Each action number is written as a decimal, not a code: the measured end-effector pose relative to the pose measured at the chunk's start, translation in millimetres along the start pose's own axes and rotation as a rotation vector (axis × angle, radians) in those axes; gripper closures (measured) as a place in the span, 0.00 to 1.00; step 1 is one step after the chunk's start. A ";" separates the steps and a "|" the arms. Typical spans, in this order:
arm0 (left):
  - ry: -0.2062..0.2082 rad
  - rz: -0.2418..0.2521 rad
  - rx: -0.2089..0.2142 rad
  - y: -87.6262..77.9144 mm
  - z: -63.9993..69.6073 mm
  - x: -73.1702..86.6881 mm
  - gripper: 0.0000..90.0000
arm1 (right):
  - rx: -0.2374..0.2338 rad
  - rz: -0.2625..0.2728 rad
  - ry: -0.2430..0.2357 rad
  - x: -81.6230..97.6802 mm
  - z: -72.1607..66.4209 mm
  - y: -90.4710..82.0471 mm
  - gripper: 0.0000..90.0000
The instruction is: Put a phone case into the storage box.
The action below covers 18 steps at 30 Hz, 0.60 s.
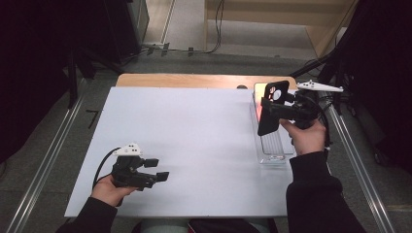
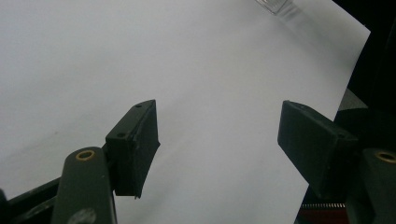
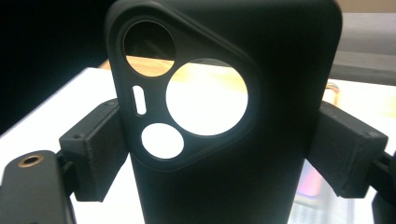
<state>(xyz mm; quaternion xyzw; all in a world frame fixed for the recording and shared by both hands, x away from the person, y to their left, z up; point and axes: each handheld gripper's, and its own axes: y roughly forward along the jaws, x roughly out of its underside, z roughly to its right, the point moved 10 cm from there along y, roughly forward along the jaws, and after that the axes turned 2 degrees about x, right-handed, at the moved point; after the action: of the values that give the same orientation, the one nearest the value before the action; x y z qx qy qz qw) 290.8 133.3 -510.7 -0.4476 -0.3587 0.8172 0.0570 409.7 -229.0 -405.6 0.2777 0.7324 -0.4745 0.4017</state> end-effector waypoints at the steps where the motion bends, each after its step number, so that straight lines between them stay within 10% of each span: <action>1: -0.003 0.001 0.001 0.5 0.2 0.0 0.33 | 0.013 -0.001 0.008 0.4 4.1 2.4 0.13; 18: 0.002 0.002 -0.022 1.0 -2.2 -0.4 0.33 | 0.166 -0.030 0.071 10.4 55.5 56.5 0.13</action>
<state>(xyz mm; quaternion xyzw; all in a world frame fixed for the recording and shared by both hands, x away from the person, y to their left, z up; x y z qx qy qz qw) 292.9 133.5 -511.8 -0.4495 -0.3671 0.8127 0.0516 466.8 -257.4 -453.7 0.3157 0.7084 -0.5296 0.3436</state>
